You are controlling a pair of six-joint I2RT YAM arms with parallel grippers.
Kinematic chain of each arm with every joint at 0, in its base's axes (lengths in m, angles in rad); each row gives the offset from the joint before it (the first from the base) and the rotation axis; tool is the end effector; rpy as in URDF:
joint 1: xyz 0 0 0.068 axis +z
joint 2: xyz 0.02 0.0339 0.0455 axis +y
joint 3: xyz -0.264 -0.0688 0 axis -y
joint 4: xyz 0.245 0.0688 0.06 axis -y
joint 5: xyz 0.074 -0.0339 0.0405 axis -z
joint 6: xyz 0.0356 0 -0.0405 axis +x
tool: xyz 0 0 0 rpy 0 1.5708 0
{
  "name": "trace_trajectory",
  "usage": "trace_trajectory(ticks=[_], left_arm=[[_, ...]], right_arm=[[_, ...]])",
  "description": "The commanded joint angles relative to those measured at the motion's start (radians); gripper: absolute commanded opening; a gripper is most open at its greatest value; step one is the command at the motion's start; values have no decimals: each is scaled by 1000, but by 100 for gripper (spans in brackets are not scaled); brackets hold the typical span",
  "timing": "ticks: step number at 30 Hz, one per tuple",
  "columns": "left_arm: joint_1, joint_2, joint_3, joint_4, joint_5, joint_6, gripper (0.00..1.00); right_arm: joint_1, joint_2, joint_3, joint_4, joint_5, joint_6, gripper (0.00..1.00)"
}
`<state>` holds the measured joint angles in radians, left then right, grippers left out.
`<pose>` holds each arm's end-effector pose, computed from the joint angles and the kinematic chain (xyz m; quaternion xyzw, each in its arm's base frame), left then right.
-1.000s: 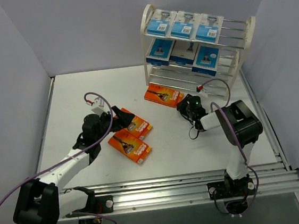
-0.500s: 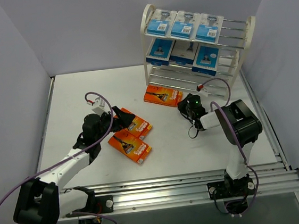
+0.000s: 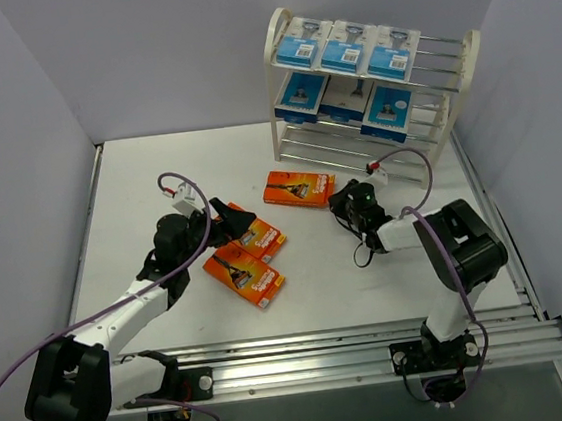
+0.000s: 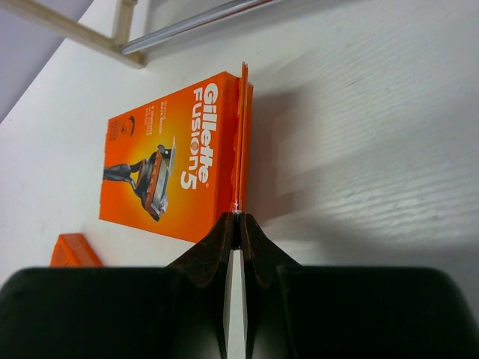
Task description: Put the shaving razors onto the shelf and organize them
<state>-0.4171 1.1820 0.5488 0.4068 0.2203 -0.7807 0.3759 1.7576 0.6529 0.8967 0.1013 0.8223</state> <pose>0.2335 -0.1120 0.2368 -0.0733 0.7773 -0.4200 0.4627 0.3174 0.1214 0.1584 0.2028 0.7494 0.3223 0.5417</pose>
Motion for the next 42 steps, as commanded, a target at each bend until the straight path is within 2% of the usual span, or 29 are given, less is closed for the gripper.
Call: trace_trajectory(ticks=[1,8,12,25,31,42], left_arm=[[-17,1,17,95,28,-49,94],[-158,37,0,127,-50,-77,94],[-195,56,-21,162,-67,-118,94],[-226,84,-110,285,-111,-206,94],[-227,91,-127,306,-133,-216,94],[-224,81,-144,307,-147,-226,94]], right_arm=[[50,-116,-25,-25,28,18,0],[129,-245,-56,-84,28,32,0],[149,-317,-58,-117,37,35,0],[253,-438,-64,-257,60,-18,0],[323,-492,-68,-332,89,-57,0],[438,-537,-114,-378,107,-22,0]])
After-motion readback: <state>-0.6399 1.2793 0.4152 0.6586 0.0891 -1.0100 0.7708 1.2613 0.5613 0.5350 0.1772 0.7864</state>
